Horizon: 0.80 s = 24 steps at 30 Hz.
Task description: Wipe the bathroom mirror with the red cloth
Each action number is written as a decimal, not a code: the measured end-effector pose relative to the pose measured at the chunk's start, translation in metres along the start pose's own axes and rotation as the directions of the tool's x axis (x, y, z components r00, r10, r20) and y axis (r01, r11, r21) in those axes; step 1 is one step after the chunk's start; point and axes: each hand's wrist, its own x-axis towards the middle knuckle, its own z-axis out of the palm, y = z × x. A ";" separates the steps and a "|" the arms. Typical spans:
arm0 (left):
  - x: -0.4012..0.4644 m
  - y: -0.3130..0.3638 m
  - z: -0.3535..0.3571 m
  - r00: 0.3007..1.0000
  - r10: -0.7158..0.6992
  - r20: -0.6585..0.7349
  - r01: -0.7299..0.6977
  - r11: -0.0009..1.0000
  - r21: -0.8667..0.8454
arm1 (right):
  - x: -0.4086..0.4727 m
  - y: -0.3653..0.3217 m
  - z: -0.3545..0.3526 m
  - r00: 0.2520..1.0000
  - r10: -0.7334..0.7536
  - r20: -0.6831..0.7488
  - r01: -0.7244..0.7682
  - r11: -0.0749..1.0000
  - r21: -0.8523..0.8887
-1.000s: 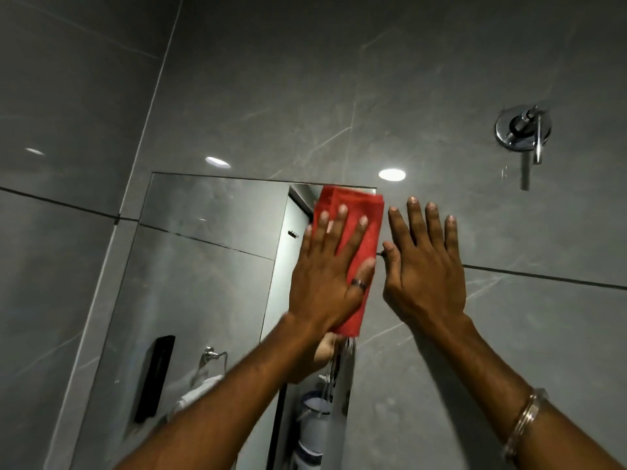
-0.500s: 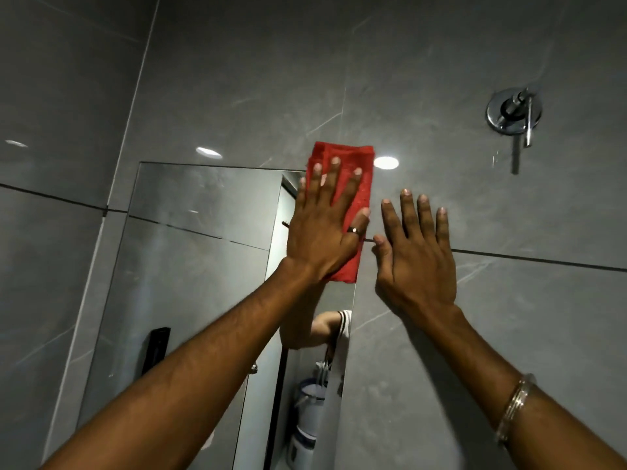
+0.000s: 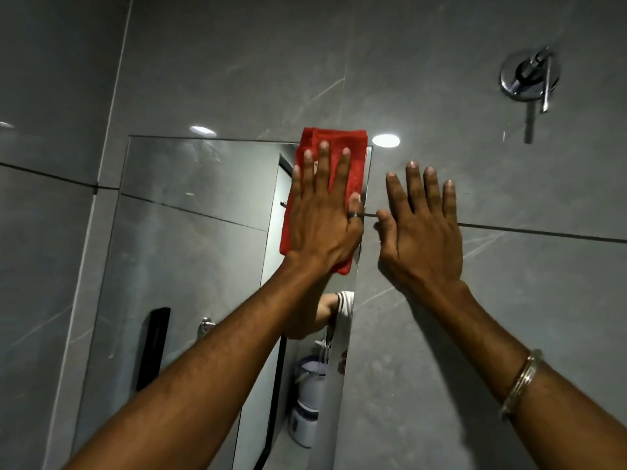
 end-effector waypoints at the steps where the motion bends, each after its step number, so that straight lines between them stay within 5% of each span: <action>1: 0.003 0.001 0.002 1.000 -0.002 -0.012 0.002 1.000 0.011 | 0.001 0.000 0.001 1.000 -0.002 -0.012 0.002 1.000 -0.007; 10: -0.074 0.009 0.032 0.992 0.055 -0.116 -0.063 0.996 -0.061 | -0.046 -0.015 0.012 0.998 -0.029 -0.048 0.030 0.999 0.039; 24: -0.414 0.001 0.077 0.987 -0.062 0.150 0.077 0.993 -0.092 | -0.283 -0.017 0.040 0.979 -0.177 0.097 0.173 0.984 0.052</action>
